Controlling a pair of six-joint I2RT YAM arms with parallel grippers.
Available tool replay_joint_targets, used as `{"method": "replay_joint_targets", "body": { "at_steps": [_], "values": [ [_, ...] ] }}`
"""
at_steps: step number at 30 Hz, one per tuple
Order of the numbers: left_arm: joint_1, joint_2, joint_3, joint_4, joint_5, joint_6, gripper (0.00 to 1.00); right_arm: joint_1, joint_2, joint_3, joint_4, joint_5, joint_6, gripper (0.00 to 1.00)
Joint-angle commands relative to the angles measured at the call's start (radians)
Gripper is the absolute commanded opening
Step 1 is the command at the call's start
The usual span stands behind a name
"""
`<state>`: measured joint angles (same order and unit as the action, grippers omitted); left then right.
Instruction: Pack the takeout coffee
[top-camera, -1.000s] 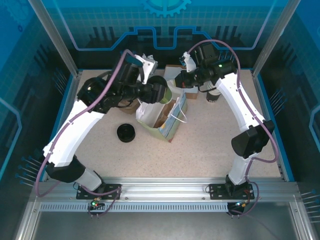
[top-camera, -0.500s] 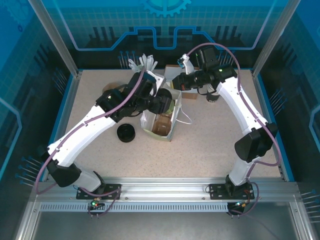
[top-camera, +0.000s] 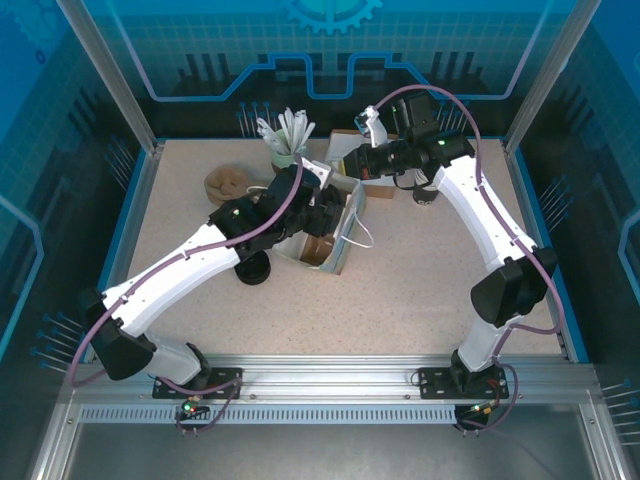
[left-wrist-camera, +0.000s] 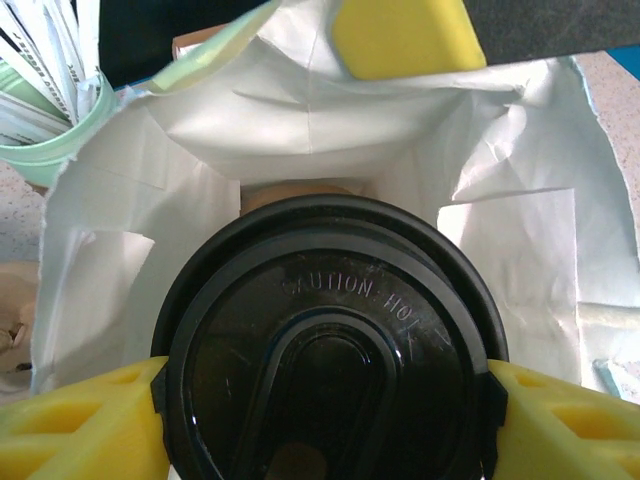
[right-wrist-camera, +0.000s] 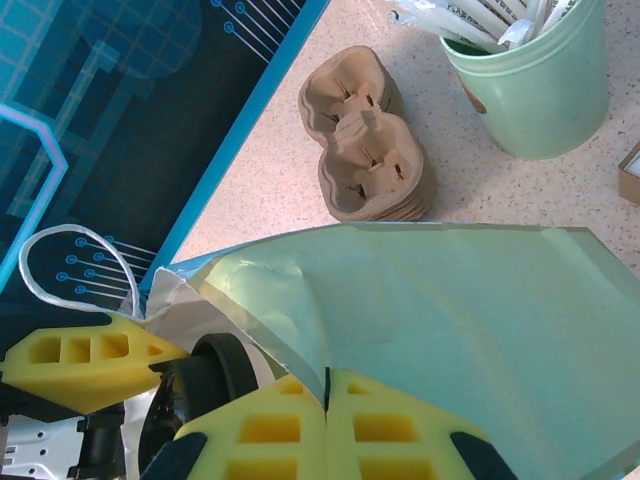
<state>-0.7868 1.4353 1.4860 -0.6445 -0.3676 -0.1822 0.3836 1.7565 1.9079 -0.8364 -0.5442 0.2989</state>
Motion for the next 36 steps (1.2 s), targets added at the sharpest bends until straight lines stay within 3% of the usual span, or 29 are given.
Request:
{"method": "replay_joint_targets", "body": {
  "at_steps": [1,21,36],
  "values": [
    [-0.002,-0.037,-0.024,0.056,-0.045,-0.019,0.71,0.018,0.017,0.037,0.014,-0.047,-0.009,0.00],
    [-0.058,0.004,-0.157,0.180,-0.177,-0.058,0.71,0.024,0.082,0.078,-0.063,-0.110,-0.066,0.00],
    [-0.063,0.041,-0.172,0.184,-0.203,-0.149,0.71,0.025,0.023,-0.017,-0.050,-0.106,-0.095,0.00]
  ]
}}
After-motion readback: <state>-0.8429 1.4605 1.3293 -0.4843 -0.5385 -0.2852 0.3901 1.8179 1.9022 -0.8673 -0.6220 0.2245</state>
